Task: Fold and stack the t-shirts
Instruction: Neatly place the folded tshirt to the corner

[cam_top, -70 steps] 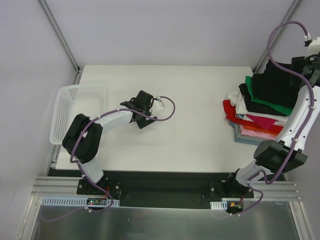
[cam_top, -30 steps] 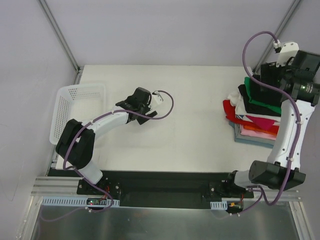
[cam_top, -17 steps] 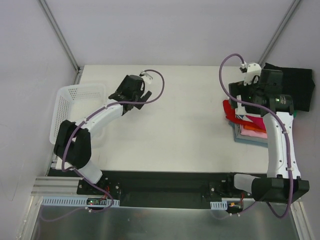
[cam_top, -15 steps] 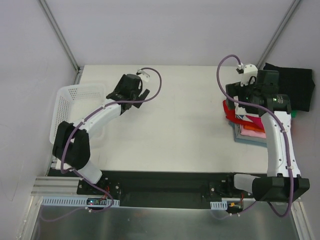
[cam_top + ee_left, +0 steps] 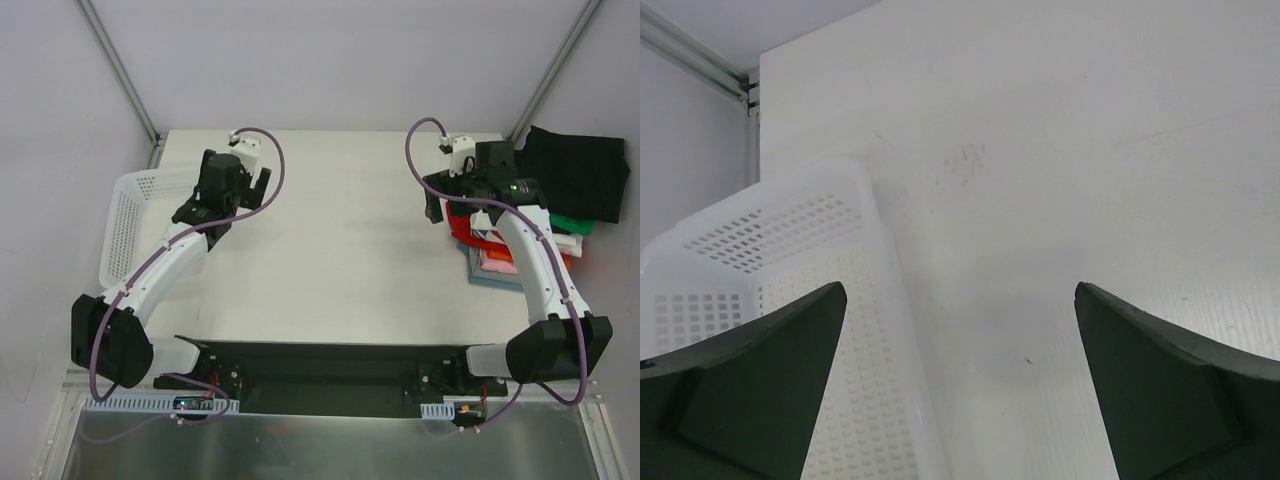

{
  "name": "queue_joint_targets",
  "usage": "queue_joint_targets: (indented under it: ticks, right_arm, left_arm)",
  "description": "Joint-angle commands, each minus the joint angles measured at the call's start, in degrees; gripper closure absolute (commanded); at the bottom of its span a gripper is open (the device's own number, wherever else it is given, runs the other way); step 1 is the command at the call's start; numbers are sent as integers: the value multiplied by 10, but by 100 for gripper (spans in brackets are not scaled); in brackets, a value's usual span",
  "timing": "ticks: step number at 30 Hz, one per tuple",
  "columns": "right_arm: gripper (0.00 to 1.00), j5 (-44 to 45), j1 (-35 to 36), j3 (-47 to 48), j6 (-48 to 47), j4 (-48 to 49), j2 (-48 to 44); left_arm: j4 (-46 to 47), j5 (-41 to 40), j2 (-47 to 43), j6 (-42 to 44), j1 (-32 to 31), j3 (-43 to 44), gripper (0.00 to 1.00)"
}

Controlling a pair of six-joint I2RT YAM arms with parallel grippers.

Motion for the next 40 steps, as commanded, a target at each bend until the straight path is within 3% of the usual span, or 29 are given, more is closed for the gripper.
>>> queue_joint_targets:
  ticks: [1,16,40]
  right_arm:
    - [0,32,0,-3,17,29,6]
    - [0,14,1,-34,5,38,-25]
    - [0,-4,39,-3,-8,11,16]
  left_arm:
    - [46,25,-48,-22,4,-35,0]
    - [48,33,-152,-41,6,-94,1]
    - [48,4,-139,-21,8,-98,1]
